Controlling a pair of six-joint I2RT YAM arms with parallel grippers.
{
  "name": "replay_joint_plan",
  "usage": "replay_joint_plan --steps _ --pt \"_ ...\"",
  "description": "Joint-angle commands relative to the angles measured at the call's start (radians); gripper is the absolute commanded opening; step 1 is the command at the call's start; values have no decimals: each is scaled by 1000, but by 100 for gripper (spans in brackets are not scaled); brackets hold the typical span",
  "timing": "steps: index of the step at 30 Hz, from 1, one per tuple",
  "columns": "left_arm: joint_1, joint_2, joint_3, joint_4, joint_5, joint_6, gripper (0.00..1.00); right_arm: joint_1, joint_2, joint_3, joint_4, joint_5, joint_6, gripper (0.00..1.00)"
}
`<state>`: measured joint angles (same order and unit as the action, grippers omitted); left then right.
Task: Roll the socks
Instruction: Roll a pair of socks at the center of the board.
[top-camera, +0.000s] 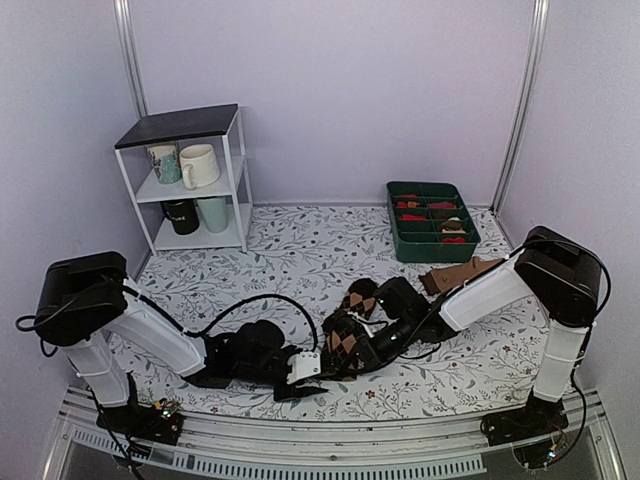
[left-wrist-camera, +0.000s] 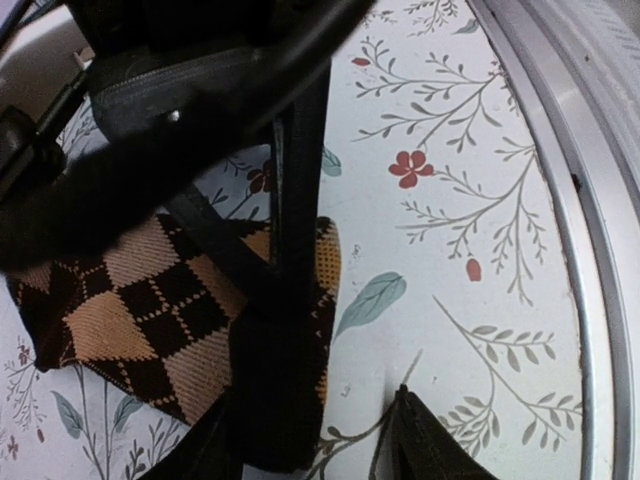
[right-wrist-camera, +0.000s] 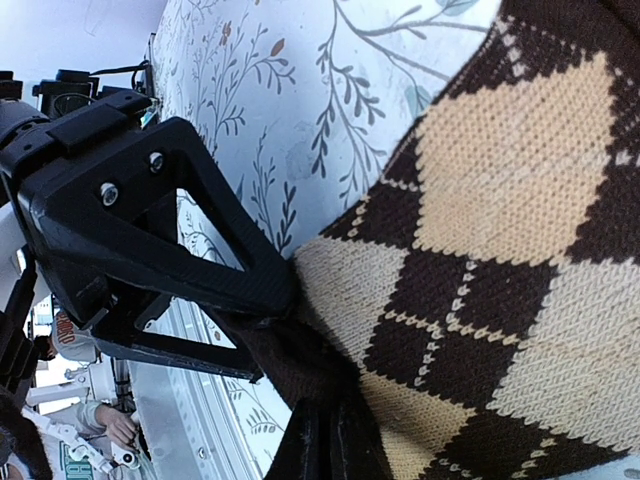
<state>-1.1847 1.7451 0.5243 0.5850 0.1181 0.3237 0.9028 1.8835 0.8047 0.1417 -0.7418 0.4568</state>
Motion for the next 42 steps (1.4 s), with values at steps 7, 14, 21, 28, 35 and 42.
replay_joint_plan --steps 7,14,21,28,35,42 --pt "-10 -159 -104 137 -65 -2 58 11 89 -69 -214 87 13 0" --pt "-13 -160 -101 99 92 -4 54 9 97 -70 -208 85 15 0" --pt "-16 -85 -42 28 137 22 53 10 100 -67 -206 82 17 0" --pt "-16 -55 -17 36 99 38 54 9 102 -69 -203 78 16 0" --pt "-16 10 15 -2 51 19 54 9 99 -71 -202 73 16 0" --pt "-16 7 8 18 -17 9 56 9 99 -75 -195 65 20 0"
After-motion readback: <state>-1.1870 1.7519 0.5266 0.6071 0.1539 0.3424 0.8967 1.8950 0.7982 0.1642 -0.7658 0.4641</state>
